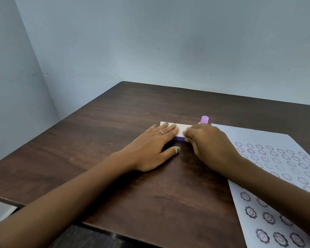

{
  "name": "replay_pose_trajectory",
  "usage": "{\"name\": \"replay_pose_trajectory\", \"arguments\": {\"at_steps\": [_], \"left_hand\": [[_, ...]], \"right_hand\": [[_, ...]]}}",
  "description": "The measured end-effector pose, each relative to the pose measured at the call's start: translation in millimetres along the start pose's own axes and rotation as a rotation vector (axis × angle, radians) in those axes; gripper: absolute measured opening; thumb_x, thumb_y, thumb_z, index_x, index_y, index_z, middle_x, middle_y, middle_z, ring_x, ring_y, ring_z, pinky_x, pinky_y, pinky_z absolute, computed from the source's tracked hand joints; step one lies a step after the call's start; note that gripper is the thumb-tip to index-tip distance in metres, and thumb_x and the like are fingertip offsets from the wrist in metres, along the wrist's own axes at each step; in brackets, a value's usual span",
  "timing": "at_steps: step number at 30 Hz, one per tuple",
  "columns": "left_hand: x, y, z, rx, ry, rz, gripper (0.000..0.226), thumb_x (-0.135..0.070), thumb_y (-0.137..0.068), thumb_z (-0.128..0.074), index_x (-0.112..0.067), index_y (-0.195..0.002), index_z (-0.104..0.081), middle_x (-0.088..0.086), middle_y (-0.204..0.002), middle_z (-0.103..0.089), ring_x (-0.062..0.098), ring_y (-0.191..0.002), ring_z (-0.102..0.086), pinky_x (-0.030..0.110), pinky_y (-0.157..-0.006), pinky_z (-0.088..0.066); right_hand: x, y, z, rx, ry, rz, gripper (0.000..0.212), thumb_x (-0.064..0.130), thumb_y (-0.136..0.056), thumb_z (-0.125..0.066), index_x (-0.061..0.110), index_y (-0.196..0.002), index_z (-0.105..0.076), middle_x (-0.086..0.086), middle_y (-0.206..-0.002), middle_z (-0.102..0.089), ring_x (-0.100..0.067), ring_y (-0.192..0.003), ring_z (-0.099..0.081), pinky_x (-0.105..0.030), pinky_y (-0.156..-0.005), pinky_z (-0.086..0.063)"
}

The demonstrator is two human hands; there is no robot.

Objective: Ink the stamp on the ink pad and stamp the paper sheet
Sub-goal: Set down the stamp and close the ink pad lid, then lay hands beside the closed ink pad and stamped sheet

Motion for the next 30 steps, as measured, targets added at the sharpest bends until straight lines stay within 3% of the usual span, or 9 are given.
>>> {"name": "replay_pose_trajectory", "arguments": {"at_steps": [3,7,9,12,15,18,23,30], "left_hand": [[0.4,0.4,-0.3,0.009,0.016,0.006,0.064,-0.046,-0.096,-0.034,-0.020,-0.149,-0.010,-0.004,-0.159,-0.007,0.006,-0.145,0.001,0.024,-0.116,0.004],[0.7,0.3,-1.0,0.015,0.038,0.004,0.066,-0.049,-0.095,-0.034,-0.022,-0.150,-0.010,-0.006,-0.159,-0.006,0.005,-0.144,0.001,0.024,-0.116,0.003],[0.9,0.3,-1.9,0.023,0.045,0.005,0.067,-0.050,-0.095,-0.035,-0.023,-0.150,-0.008,-0.007,-0.159,-0.004,0.002,-0.143,0.004,0.021,-0.115,0.004],[0.0,-0.4,-2.9,0.040,0.055,0.002,0.070,-0.053,-0.093,-0.036,-0.025,-0.150,-0.005,-0.010,-0.159,0.000,-0.009,-0.135,0.009,0.010,-0.107,0.010],[-1.4,-3.9,-3.2,0.069,0.061,-0.007,0.076,-0.057,-0.090,-0.038,-0.025,-0.150,-0.003,-0.012,-0.158,0.002,-0.013,-0.128,0.011,0.009,-0.104,0.010],[1.5,-9.3,-2.9,0.090,0.070,-0.008,0.080,-0.059,-0.088,-0.041,-0.025,-0.150,-0.004,-0.012,-0.159,0.001,-0.013,-0.129,0.009,0.014,-0.108,0.007],[15.3,-20.3,-1.4,0.100,0.089,0.008,0.087,-0.066,-0.081,-0.043,-0.027,-0.150,-0.005,-0.012,-0.158,-0.001,-0.010,-0.132,0.007,0.015,-0.109,0.003],[24.3,-33.9,0.7,0.082,0.118,0.011,0.094,-0.070,-0.074,-0.045,-0.027,-0.150,-0.009,-0.013,-0.157,-0.005,-0.004,-0.139,0.004,0.022,-0.114,-0.003]], "right_hand": [[-7.4,2.9,13.5,-0.025,-0.062,-0.034,0.022,0.022,-0.087,-0.053,0.016,-0.105,-0.065,-0.006,-0.109,-0.068,-0.025,-0.099,-0.059,-0.038,-0.079,-0.050],[-35.5,18.1,43.9,-0.098,-0.128,-0.100,0.023,0.031,-0.087,-0.054,0.019,-0.100,-0.068,-0.003,-0.105,-0.071,-0.022,-0.096,-0.058,-0.036,-0.080,-0.047],[-61.8,27.2,41.4,-0.047,-0.137,-0.205,0.032,0.040,-0.087,-0.048,0.021,-0.108,-0.064,-0.001,-0.118,-0.065,-0.020,-0.107,-0.055,-0.035,-0.087,-0.042],[-96.9,45.1,8.5,0.194,-0.108,-0.361,0.064,0.059,-0.080,-0.028,0.026,-0.134,-0.038,0.001,-0.149,-0.032,-0.021,-0.136,-0.030,-0.043,-0.107,-0.028],[-110.2,58.9,-25.3,0.371,-0.084,-0.378,0.083,0.068,-0.072,-0.008,0.026,-0.143,-0.008,0.001,-0.157,-0.003,-0.019,-0.143,-0.005,-0.042,-0.115,-0.009],[-118.1,54.6,-35.9,0.394,-0.047,-0.389,0.086,0.069,-0.070,-0.002,0.025,-0.144,0.000,0.001,-0.157,0.001,-0.018,-0.143,0.001,-0.042,-0.116,-0.002],[-126.3,38.4,-43.2,0.383,-0.013,-0.390,0.090,0.070,-0.069,0.000,0.022,-0.144,-0.001,-0.002,-0.157,0.000,-0.021,-0.143,0.000,-0.044,-0.116,-0.003],[-135.7,24.4,-50.3,0.382,0.009,-0.376,0.075,0.064,-0.084,-0.010,0.020,-0.144,-0.002,-0.004,-0.157,-0.001,-0.022,-0.144,-0.001,-0.046,-0.117,-0.003]]}}
Point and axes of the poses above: each hand's wrist, its own y-axis away from the middle knuckle, its own z-axis out of the back of the hand, x = y × z, the point moved 10 cm from there along -y, towards the middle knuckle
